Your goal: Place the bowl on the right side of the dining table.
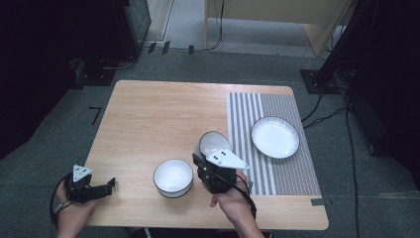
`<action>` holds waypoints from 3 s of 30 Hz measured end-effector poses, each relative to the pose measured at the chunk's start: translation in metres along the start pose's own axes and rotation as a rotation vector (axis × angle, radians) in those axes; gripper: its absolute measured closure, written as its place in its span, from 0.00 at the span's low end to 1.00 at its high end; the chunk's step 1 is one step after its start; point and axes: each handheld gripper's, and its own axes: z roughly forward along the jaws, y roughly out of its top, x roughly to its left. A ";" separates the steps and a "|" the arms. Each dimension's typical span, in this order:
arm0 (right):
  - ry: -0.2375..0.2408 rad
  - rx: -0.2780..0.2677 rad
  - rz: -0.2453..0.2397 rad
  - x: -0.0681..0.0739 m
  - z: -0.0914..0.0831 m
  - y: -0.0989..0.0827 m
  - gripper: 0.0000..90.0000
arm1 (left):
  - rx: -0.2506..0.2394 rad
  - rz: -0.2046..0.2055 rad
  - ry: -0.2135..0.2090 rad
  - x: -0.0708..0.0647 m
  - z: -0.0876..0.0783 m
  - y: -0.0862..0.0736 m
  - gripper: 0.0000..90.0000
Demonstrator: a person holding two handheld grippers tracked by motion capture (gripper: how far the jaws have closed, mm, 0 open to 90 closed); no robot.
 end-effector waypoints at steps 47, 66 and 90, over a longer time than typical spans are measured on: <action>-0.153 -0.028 0.065 -0.072 -0.025 -0.015 0.92 | 0.000 0.000 0.000 0.000 0.000 0.000 0.00; -0.222 -0.026 0.103 -0.111 -0.032 -0.019 0.92 | 0.000 0.000 0.000 0.000 0.000 0.000 0.00; -0.290 -0.018 0.148 -0.159 -0.027 -0.030 0.92 | 0.000 0.000 0.000 0.000 0.000 0.000 0.00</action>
